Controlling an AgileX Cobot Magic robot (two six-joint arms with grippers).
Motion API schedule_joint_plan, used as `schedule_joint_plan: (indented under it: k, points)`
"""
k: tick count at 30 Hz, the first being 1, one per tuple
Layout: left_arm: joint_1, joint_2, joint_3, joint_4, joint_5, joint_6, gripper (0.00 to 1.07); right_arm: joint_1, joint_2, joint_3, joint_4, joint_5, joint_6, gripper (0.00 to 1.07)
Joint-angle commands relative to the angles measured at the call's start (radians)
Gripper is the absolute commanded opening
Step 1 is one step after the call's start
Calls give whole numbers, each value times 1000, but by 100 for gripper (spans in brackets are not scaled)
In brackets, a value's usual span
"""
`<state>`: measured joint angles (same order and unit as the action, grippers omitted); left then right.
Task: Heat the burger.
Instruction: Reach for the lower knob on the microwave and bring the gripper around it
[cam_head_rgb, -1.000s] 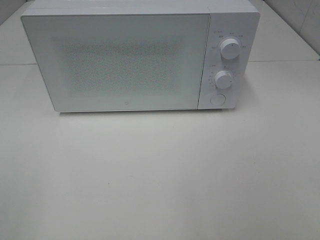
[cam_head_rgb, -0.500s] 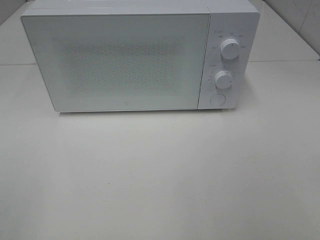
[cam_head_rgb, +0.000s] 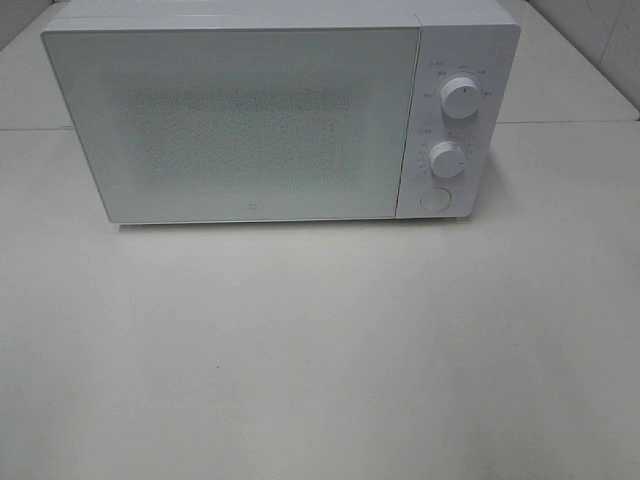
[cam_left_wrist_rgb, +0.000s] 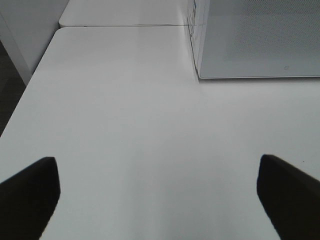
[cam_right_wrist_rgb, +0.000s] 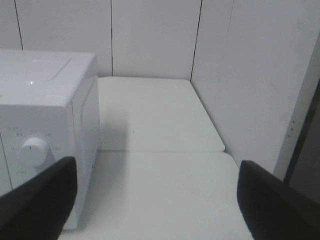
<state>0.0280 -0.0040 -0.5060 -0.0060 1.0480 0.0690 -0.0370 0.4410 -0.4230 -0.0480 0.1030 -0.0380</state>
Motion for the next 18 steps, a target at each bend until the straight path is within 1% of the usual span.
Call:
schedule_joint_plan:
  k: [1, 2, 3, 4, 5, 6, 8, 9, 11, 12, 13, 14, 15, 18]
  points:
    - [2, -17, 0, -1, -1, 0, 104, -5, 84, 79, 4, -314, -14, 76]
    - [2, -17, 0, -1, -1, 0, 104, -5, 107, 98, 4, -379, -14, 76]
    - [2, -17, 0, -1, -1, 0, 104, -5, 107, 98, 4, -379, -14, 76]
    - [2, -17, 0, -1, -1, 0, 104, -5, 157, 131, 4, -474, -14, 76]
    - [2, -17, 0, -1, -1, 0, 104, -5, 184, 144, 3, -513, -14, 76]
    - [2, -17, 0, -1, -1, 0, 104, -5, 184, 144, 3, -513, -14, 76]
    - [2, -17, 0, -1, -1, 0, 104, -5, 267, 169, 3, -590, -14, 76]
    - [2, -17, 0, -1, -1, 0, 104, -5, 267, 169, 3, -590, -14, 76]
    - [2, -17, 0, -1, -1, 0, 104, -5, 364, 195, 3, -681, 1, 76]
    - [2, -17, 0, -1, -1, 0, 104, -5, 433, 210, 3, -767, 25, 76]
    - [2, -17, 0, -1, -1, 0, 104, -5, 433, 210, 3, -767, 25, 76]
    - [2, -17, 0, -1, -1, 0, 104, -5, 473, 217, 3, -804, 32, 76]
    - [2, -17, 0, -1, -1, 0, 104, -5, 557, 233, -1, -909, 38, 76]
    - [2, -17, 0, -1, -1, 0, 104, -5, 593, 240, -9, -965, 38, 76]
